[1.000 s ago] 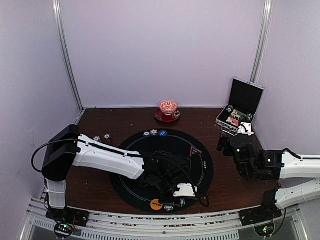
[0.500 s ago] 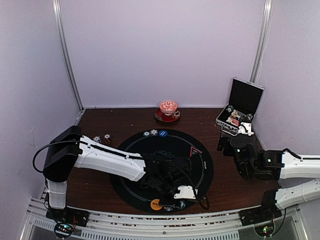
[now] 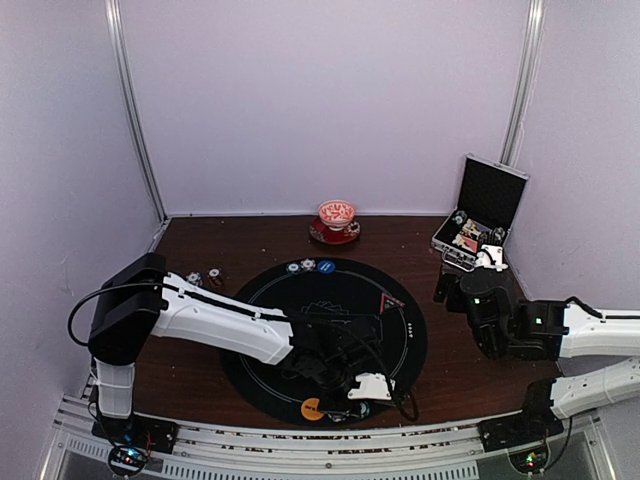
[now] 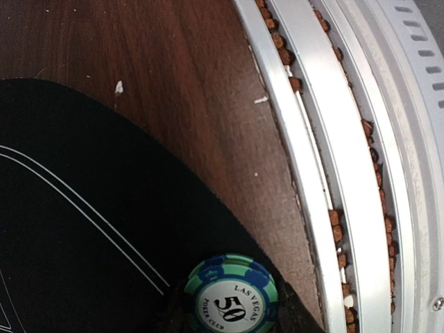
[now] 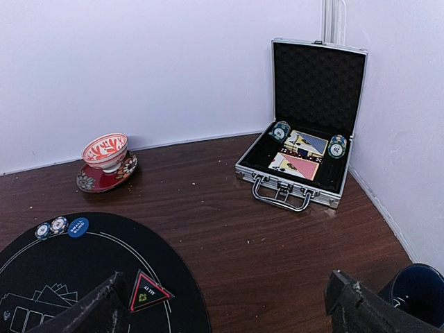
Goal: Distribute texas hold em gaming equipment
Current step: Place the poker chip in the big blind area, then pick up the poker chip from the pile of poker chips.
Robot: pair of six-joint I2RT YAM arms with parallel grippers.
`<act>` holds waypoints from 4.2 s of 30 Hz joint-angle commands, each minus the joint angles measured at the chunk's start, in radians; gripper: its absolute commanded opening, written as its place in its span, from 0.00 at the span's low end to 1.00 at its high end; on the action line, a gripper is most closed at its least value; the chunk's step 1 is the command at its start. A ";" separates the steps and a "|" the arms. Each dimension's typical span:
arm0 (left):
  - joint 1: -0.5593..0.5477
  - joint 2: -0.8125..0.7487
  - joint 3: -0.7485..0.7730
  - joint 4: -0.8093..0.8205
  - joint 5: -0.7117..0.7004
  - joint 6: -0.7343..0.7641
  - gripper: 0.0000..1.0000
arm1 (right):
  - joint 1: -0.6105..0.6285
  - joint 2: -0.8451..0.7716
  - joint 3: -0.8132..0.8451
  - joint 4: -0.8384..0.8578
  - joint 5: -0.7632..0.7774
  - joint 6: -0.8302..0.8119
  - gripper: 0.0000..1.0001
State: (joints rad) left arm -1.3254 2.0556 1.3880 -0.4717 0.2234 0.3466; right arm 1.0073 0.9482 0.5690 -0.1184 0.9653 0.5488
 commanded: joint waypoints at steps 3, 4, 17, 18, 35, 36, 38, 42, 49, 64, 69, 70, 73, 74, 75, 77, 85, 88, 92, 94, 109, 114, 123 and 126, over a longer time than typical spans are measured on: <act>-0.008 0.014 0.006 0.009 -0.010 0.011 0.44 | -0.007 -0.007 -0.007 -0.006 0.000 -0.005 1.00; -0.009 0.012 0.008 0.010 -0.010 0.012 0.46 | -0.007 -0.007 -0.006 -0.006 -0.001 -0.006 1.00; -0.011 -0.066 0.034 -0.008 -0.020 0.009 0.89 | -0.006 -0.003 -0.006 -0.003 -0.005 -0.009 1.00; -0.011 -0.082 0.040 -0.013 -0.027 0.010 0.90 | -0.007 -0.002 -0.006 -0.003 -0.005 -0.009 1.00; 0.258 -0.375 -0.085 0.021 -0.304 0.059 0.98 | -0.006 0.006 -0.002 0.001 -0.026 -0.016 1.00; 0.292 -0.390 -0.097 0.020 -0.307 0.058 0.98 | -0.006 0.007 -0.003 0.002 -0.029 -0.018 1.00; 0.359 -0.421 -0.113 0.009 -0.314 0.055 0.98 | -0.006 0.009 -0.002 0.003 -0.032 -0.019 1.00; 0.506 -0.490 -0.147 -0.018 -0.305 0.028 0.98 | -0.007 0.012 -0.001 0.006 -0.043 -0.023 1.00; 0.768 -0.603 -0.257 -0.033 -0.210 -0.015 0.98 | -0.007 0.019 0.003 0.008 -0.062 -0.029 1.00; 1.134 -0.544 -0.416 0.067 -0.047 -0.004 0.98 | -0.006 0.042 0.008 0.011 -0.087 -0.038 1.00; 1.169 -0.478 -0.408 0.072 -0.001 -0.003 0.97 | -0.007 0.038 0.011 0.008 -0.092 -0.038 1.00; 1.176 -0.472 -0.407 0.074 0.006 -0.002 0.97 | -0.006 0.035 0.010 0.008 -0.095 -0.038 1.00; 1.184 -0.454 -0.406 0.081 0.006 -0.001 0.95 | -0.007 0.028 0.008 0.010 -0.098 -0.039 1.00; 1.184 -0.450 -0.408 0.084 0.006 0.000 0.94 | -0.006 0.025 0.007 0.010 -0.098 -0.038 1.00; 1.185 -0.442 -0.409 0.085 0.005 0.000 0.94 | -0.006 0.024 0.007 0.009 -0.099 -0.039 1.00; 1.185 -0.427 -0.413 0.088 0.006 0.000 0.92 | -0.007 0.023 0.007 0.010 -0.099 -0.039 1.00; 1.185 -0.388 -0.426 0.101 -0.001 0.008 0.85 | -0.005 0.021 0.008 0.010 -0.100 -0.041 1.00; 1.186 -0.381 -0.430 0.111 -0.007 0.007 0.82 | -0.007 0.019 0.008 0.009 -0.101 -0.041 1.00; 1.185 -0.363 -0.432 0.114 -0.002 0.009 0.78 | -0.006 0.019 0.007 0.010 -0.101 -0.041 1.00; 1.185 -0.355 -0.431 0.115 0.004 0.011 0.76 | -0.007 0.019 0.007 0.010 -0.101 -0.041 1.00; 1.184 -0.349 -0.431 0.126 0.007 0.006 0.59 | -0.005 0.018 0.007 0.010 -0.103 -0.042 1.00; 1.186 -0.348 -0.432 0.125 0.009 0.008 0.56 | -0.006 0.018 0.006 0.009 -0.103 -0.042 1.00; 1.184 -0.345 -0.432 0.122 0.011 0.009 0.52 | -0.006 0.018 0.007 0.010 -0.103 -0.042 1.00; 1.184 -0.337 -0.431 0.122 0.013 0.010 0.52 | -0.006 0.018 0.007 0.010 -0.102 -0.042 1.00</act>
State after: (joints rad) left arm -0.1467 1.7092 0.9688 -0.3817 0.2180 0.3492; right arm 1.0073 0.9798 0.5690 -0.1146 0.8608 0.5190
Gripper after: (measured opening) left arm 0.523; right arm 0.997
